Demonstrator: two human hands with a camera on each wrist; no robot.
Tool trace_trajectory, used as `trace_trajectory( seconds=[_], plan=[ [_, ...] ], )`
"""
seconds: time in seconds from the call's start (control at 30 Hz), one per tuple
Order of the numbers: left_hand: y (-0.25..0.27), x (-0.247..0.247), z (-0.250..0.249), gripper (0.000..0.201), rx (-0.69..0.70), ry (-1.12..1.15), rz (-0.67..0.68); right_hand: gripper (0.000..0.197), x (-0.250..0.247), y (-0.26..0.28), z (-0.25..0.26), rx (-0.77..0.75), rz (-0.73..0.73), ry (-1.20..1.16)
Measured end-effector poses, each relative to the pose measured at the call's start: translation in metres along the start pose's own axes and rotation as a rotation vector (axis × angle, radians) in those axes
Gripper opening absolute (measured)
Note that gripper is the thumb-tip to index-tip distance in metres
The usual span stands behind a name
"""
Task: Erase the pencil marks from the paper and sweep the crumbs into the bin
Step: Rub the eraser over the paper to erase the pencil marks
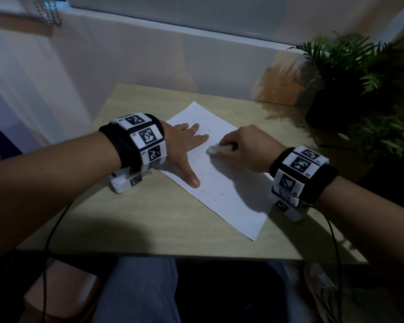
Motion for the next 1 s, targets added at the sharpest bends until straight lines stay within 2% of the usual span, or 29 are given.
trace_trajectory(
  seconds=[0.07, 0.17, 0.23, 0.33, 0.43, 0.53, 0.6, 0.67, 0.8, 0.93, 1.0],
  plan=[
    [0.0, 0.0, 0.0, 0.162, -0.003, 0.008, 0.004, 0.044, 0.0, 0.003, -0.002, -0.014, 0.063, -0.056],
    [0.001, 0.0, -0.001, 0.166, -0.003, 0.007, 0.005, 0.053, -0.009, -0.004, -0.023, 0.097, 0.005, -0.04],
    [0.0, 0.0, -0.001, 0.167, -0.001, 0.006, 0.001, 0.047, -0.009, -0.006, -0.03, 0.15, -0.047, 0.008],
    [-0.002, 0.001, 0.001, 0.164, 0.002, 0.003, -0.017, 0.028, -0.001, -0.006, -0.021, 0.124, -0.067, 0.053],
    [-0.003, 0.002, 0.001, 0.157, -0.003, 0.011, -0.051, 0.028, -0.003, -0.003, -0.02, 0.114, -0.079, -0.018],
    [-0.003, 0.001, 0.002, 0.152, 0.01, 0.033, -0.048, 0.025, -0.008, -0.001, -0.021, 0.09, -0.093, 0.027],
    [-0.005, 0.0, 0.003, 0.158, 0.043, 0.048, -0.022, 0.031, -0.007, -0.002, -0.016, 0.058, -0.055, -0.019],
    [-0.006, 0.0, 0.003, 0.165, 0.055, 0.053, -0.01, 0.038, -0.004, -0.005, -0.017, 0.094, -0.013, -0.068],
    [-0.004, 0.0, 0.003, 0.171, 0.034, 0.053, 0.0, 0.034, -0.01, -0.012, -0.026, 0.214, -0.079, 0.051],
    [-0.004, -0.001, 0.004, 0.169, 0.024, 0.028, -0.001, 0.028, -0.005, -0.003, -0.005, 0.0, 0.053, -0.136],
    [-0.005, -0.001, 0.004, 0.17, 0.023, 0.02, -0.002, 0.028, -0.005, -0.005, -0.006, -0.01, 0.037, -0.138]
  ],
)
Point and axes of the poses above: each hand's wrist, its own y-axis away from the middle knuckle, its own x-axis out of the palm, z = x × y, the point moved 4 cm from there along -y, towards the middle knuckle, and after that the axes turned 7 degrees about z, right-handed, at the moved point
